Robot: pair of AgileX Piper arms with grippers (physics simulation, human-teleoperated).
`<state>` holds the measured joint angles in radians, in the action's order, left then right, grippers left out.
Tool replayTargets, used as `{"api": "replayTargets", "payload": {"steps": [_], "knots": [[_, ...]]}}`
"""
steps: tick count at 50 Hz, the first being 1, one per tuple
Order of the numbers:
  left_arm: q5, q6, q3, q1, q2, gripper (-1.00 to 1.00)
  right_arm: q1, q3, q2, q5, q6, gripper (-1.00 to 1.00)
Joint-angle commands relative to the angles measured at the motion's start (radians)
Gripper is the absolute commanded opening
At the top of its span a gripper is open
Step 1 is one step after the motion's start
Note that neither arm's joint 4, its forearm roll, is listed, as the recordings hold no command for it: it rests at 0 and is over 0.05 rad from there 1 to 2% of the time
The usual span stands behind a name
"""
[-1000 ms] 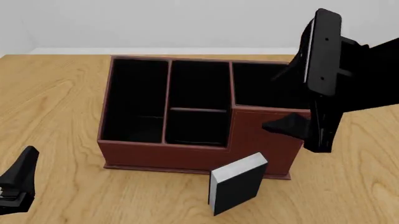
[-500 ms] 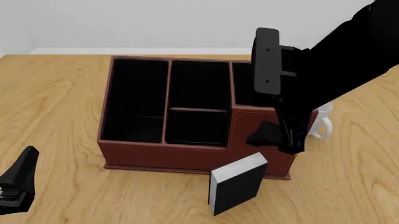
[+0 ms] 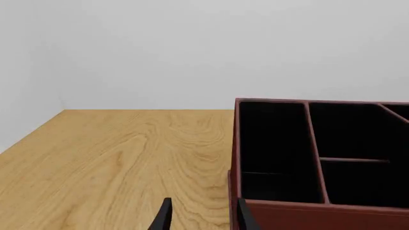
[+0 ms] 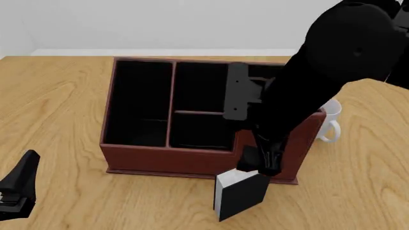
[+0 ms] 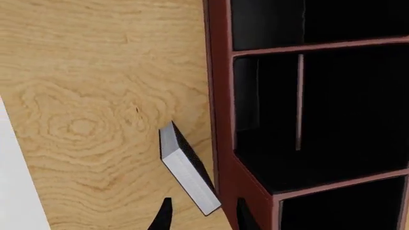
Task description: Pick up the book and place it in the right compartment of the caddy.
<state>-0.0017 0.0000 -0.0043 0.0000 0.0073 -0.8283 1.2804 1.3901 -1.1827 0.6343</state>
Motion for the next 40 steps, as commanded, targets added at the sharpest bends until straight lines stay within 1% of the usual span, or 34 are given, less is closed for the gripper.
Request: {"api": "replayTargets", "payload": {"steps": [1, 11, 12, 15, 17, 18, 19, 23, 25, 26, 29, 30, 31, 32, 40], "knots": [[0.000, 0.000, 0.000, 0.000, 0.000, 1.00, -0.053, -0.037, 0.034, 0.017, -0.059, 1.00], [0.000, 0.000, 0.000, 0.000, 0.000, 1.00, -0.050, -0.063, 0.046, 0.032, -0.058, 1.00], [0.000, 0.000, 0.000, 0.000, 0.000, 1.00, -0.059, -0.070, 0.051, 0.034, -0.072, 1.00], [0.000, 0.000, 0.000, 0.000, 0.000, 1.00, -0.056, -0.076, 0.052, 0.039, -0.070, 1.00], [0.000, 0.000, 0.000, 0.000, 0.000, 1.00, -0.070, -0.079, 0.054, 0.043, -0.086, 1.00], [0.000, 0.000, 0.000, 0.000, 0.000, 1.00, -0.063, -0.080, 0.057, 0.046, -0.081, 1.00], [0.000, 0.000, 0.000, 0.000, 0.000, 1.00, -0.066, -0.083, 0.059, 0.049, -0.089, 1.00], [0.000, 0.000, 0.000, 0.000, 0.000, 1.00, -0.057, -0.104, 0.062, 0.063, -0.087, 1.00], [0.000, 0.000, 0.000, 0.000, 0.000, 1.00, -0.046, -0.112, 0.063, 0.066, -0.077, 1.00], [0.000, 0.000, 0.000, 0.000, 0.000, 1.00, -0.051, -0.112, 0.065, 0.068, -0.086, 1.00], [0.000, 0.000, 0.000, 0.000, 0.000, 1.00, -0.052, -0.116, 0.067, 0.070, -0.088, 1.00], [0.000, 0.000, 0.000, 0.000, 0.000, 1.00, -0.045, -0.123, 0.068, 0.073, -0.078, 1.00], [0.000, 0.000, 0.000, 0.000, 0.000, 1.00, -0.055, -0.115, 0.070, 0.069, -0.092, 1.00], [0.000, 0.000, 0.000, 0.000, 0.000, 1.00, -0.049, -0.116, 0.071, 0.071, -0.083, 1.00], [0.000, 0.000, 0.000, 0.000, 0.000, 1.00, -0.043, -0.102, 0.083, 0.064, -0.074, 1.00]]}}
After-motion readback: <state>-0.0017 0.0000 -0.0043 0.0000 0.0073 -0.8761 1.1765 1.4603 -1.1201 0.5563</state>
